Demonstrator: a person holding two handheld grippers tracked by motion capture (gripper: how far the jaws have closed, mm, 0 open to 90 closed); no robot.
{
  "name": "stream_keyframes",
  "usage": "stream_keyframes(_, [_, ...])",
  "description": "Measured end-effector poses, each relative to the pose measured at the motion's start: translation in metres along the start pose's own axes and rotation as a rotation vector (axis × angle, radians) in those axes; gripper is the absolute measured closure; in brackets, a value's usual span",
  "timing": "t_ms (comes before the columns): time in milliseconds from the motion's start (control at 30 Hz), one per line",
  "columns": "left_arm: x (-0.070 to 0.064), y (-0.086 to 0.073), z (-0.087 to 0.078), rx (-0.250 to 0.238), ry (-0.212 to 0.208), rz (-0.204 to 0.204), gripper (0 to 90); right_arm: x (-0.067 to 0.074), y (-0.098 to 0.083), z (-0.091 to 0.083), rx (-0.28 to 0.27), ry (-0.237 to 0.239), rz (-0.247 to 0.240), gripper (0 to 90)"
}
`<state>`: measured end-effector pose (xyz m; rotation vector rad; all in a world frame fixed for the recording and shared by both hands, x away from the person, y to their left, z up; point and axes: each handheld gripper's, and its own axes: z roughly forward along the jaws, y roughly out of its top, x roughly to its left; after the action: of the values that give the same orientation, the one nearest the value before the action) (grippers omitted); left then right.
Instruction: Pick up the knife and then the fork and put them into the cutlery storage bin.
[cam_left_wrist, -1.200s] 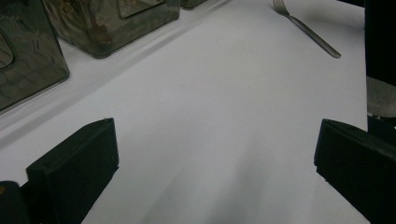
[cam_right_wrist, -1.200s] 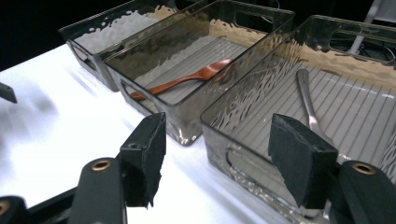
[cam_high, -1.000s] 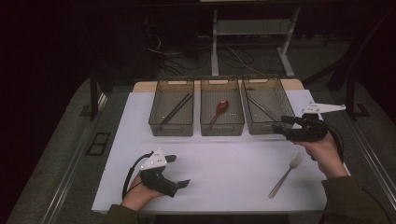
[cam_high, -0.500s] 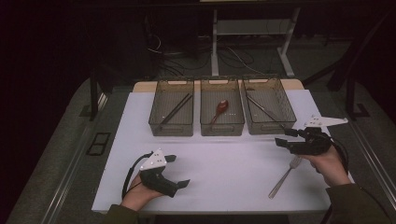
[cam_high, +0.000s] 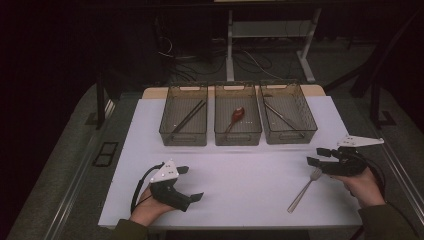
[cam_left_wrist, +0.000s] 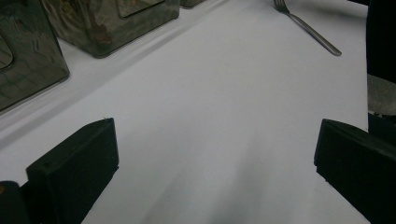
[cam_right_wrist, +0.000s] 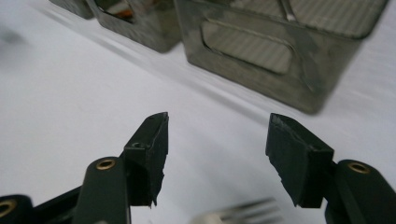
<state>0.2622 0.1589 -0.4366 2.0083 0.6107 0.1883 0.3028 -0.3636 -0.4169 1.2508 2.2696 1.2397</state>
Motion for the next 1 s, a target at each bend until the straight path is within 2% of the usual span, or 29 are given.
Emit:
stream_keyframes(167, [0.000, 0.000, 0.000, 0.005, 0.000, 0.002, 0.0, -0.011, -0.012, -0.003, 0.016, -0.038, 0.027, 39.9])
stream_keyframes(267, [0.000, 0.000, 0.000, 0.006, -0.001, 0.002, 0.0, -0.017, -0.019, -0.002, 0.044, -0.041, 0.051, 42.9])
stream_keyframes(500, [0.000, 0.000, 0.001, 0.007, -0.001, 0.003, 0.0, -0.024, -0.033, 0.003, 0.109, 0.010, 0.094, 51.1])
stream_keyframes(567, [0.000, 0.000, 0.000, 0.008, -0.002, 0.003, 0.0, -0.026, -0.036, 0.006, 0.128, 0.010, 0.107, 53.9])
stream_keyframes(900, [-0.001, 0.000, 0.001, 0.009, -0.002, 0.004, 0.0, -0.029, -0.037, 0.005, 0.126, 0.066, 0.143, 70.1])
stream_keyframes(933, [-0.001, 0.000, 0.001, 0.009, -0.002, 0.004, 0.0, -0.029, -0.036, 0.004, 0.116, 0.074, 0.145, 74.1])
stream_keyframes(1000, [-0.001, 0.000, 0.001, 0.010, -0.001, 0.005, 0.0, -0.029, -0.035, 0.003, 0.104, 0.087, 0.147, 76.1])
